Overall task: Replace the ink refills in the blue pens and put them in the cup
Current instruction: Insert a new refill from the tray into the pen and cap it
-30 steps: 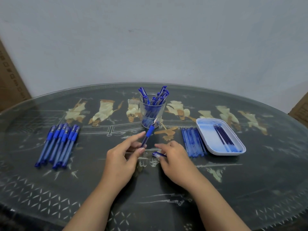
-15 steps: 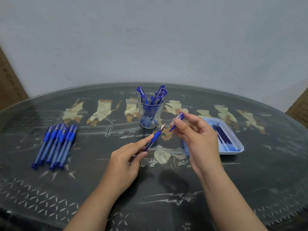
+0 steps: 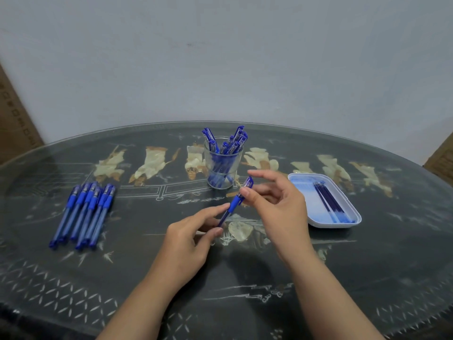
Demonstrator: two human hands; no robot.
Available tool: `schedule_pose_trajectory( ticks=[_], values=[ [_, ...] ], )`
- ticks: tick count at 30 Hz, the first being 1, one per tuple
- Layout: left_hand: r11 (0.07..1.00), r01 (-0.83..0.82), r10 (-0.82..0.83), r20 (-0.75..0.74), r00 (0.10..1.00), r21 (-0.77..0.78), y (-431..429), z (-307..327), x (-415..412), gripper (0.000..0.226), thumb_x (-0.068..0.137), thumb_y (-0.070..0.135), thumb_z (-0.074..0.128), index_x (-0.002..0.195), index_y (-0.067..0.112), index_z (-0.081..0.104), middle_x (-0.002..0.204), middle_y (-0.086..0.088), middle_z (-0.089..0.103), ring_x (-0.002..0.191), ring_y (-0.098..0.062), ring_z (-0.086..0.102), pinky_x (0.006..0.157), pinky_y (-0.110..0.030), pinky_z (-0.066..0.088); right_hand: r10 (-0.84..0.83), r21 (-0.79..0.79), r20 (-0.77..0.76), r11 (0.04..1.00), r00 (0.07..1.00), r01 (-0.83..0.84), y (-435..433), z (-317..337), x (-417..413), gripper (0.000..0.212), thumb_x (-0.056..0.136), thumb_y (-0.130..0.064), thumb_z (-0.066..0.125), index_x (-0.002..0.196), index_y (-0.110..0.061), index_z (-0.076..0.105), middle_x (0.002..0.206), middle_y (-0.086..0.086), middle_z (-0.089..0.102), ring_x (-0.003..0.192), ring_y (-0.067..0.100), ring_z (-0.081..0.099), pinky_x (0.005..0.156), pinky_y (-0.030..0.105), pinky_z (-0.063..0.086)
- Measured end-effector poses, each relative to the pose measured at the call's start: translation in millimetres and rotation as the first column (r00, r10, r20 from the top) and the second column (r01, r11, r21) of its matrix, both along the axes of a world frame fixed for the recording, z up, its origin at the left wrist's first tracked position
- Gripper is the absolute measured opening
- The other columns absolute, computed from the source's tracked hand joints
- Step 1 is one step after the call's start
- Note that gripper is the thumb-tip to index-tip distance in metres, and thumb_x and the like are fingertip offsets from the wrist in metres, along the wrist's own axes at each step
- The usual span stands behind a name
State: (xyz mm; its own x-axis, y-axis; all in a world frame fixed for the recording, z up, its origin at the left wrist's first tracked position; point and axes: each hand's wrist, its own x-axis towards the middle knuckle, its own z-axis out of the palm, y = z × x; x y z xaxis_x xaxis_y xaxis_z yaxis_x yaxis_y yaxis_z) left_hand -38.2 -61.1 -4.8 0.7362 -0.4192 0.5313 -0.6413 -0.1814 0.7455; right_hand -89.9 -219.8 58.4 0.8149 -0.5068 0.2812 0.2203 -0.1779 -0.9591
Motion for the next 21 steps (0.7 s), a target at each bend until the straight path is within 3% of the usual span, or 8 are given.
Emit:
schedule_pose_trajectory(
  ticks=[3, 10, 21],
  values=[
    [1.000, -0.001, 0.000, -0.032, 0.999, -0.018, 0.1, -0.1, 0.0, 0.061, 0.081, -0.009, 0.070, 0.112, 0.043, 0.067, 0.091, 0.020, 0.070, 0.080, -0.001, 0.068, 0.071, -0.007, 0.047, -0.007, 0.003, 0.032, 1.000, 0.999, 0.007, 3.2, -1.2, 2.2, 0.029, 0.079, -0.004, 0.079, 0.093, -0.028, 0.072, 0.079, 0.003, 0.074, 0.084, 0.024, 0.072, 0.087, 0.048, 0.058],
    [0.999, 0.008, -0.012, -0.090, 0.996, -0.047, 1.2, 2.6, -1.8, 0.058, 0.082, -0.008, 0.070, 0.112, 0.041, 0.063, 0.087, 0.017, 0.071, 0.079, -0.003, 0.068, 0.070, -0.008, 0.048, -0.021, -0.028, 0.048, 0.999, 0.999, 0.022, 7.9, -1.6, 5.5, 0.028, 0.079, -0.004, 0.079, 0.075, -0.030, 0.068, 0.087, -0.003, 0.076, 0.089, 0.023, 0.072, 0.086, 0.050, 0.057],
    [0.997, -0.003, -0.007, -0.128, 0.992, -0.076, 1.7, 4.5, -3.7, 0.056, 0.081, -0.009, 0.070, 0.109, 0.039, 0.063, 0.087, 0.018, 0.071, 0.079, -0.001, 0.068, 0.068, -0.007, 0.048, 0.013, -0.083, 0.033, 0.997, 0.999, -0.010, 9.6, -0.6, 4.8, 0.044, 0.080, -0.004, 0.079, 0.064, -0.043, 0.067, 0.078, -0.002, 0.074, 0.089, 0.004, 0.069, 0.087, 0.046, 0.058]
  ],
)
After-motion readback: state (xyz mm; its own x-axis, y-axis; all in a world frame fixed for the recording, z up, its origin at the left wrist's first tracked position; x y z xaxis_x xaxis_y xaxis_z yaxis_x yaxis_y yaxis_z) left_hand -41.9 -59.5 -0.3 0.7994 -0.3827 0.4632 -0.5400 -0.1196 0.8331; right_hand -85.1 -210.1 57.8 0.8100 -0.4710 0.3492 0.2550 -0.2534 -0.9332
